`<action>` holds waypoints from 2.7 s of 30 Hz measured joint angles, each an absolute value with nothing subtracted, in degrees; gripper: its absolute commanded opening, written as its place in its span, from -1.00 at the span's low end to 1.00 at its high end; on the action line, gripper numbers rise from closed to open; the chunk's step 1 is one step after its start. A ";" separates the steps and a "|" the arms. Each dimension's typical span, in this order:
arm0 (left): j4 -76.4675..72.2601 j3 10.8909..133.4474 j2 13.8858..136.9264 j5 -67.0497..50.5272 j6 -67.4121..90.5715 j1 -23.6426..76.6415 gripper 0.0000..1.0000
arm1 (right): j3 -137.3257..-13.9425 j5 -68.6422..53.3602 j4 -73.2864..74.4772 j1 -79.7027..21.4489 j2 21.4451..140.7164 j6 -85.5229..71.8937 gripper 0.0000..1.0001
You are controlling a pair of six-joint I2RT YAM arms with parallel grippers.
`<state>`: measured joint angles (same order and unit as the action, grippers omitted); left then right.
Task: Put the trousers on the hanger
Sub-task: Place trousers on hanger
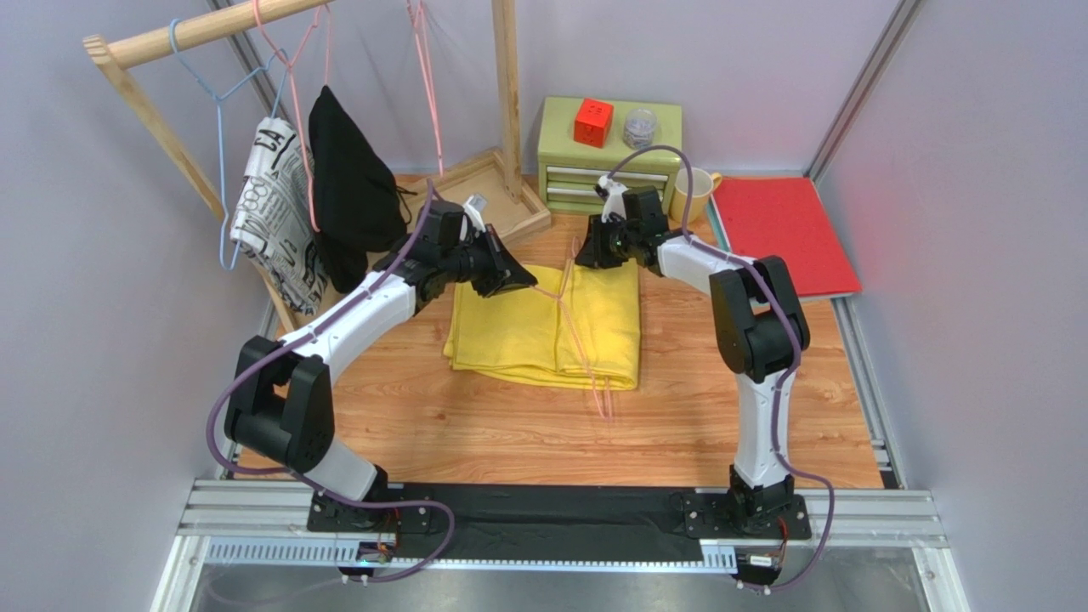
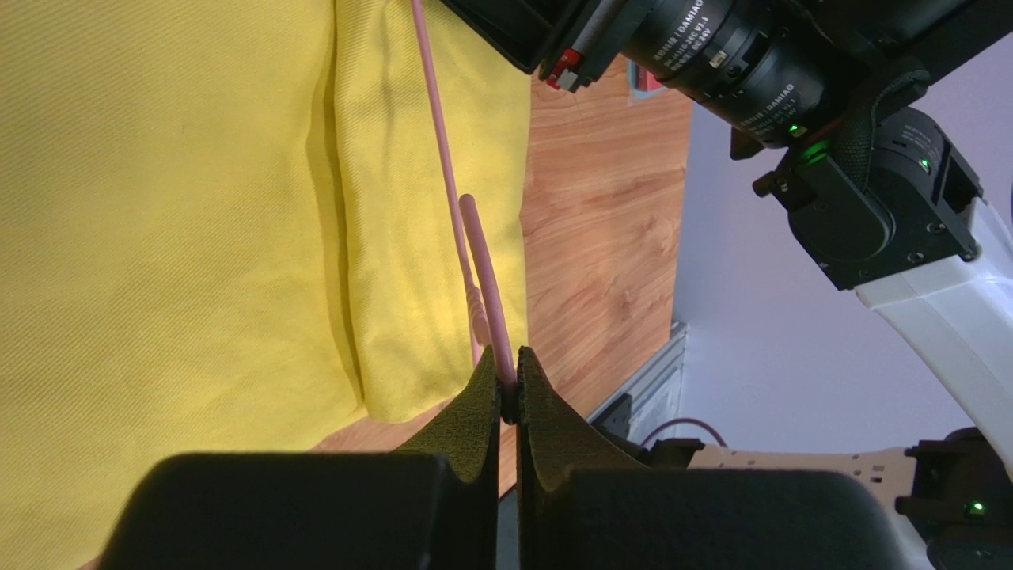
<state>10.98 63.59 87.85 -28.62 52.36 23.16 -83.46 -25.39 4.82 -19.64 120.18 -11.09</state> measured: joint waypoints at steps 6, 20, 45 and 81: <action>14.48 67.35 88.51 -26.92 50.81 23.66 -1.00 | -82.98 -24.80 3.73 -21.19 121.19 -12.43 -0.15; 22.17 71.07 88.73 -22.26 45.67 25.87 -1.00 | -81.52 -31.83 28.34 -17.32 99.79 -0.36 0.34; 21.71 72.34 89.60 -22.26 49.32 27.35 -1.00 | -65.69 -38.28 8.99 -27.97 100.25 -20.12 -0.76; 7.55 70.39 107.59 -34.72 46.87 26.61 0.33 | -50.83 -56.69 -21.37 -18.52 100.90 -36.18 -1.00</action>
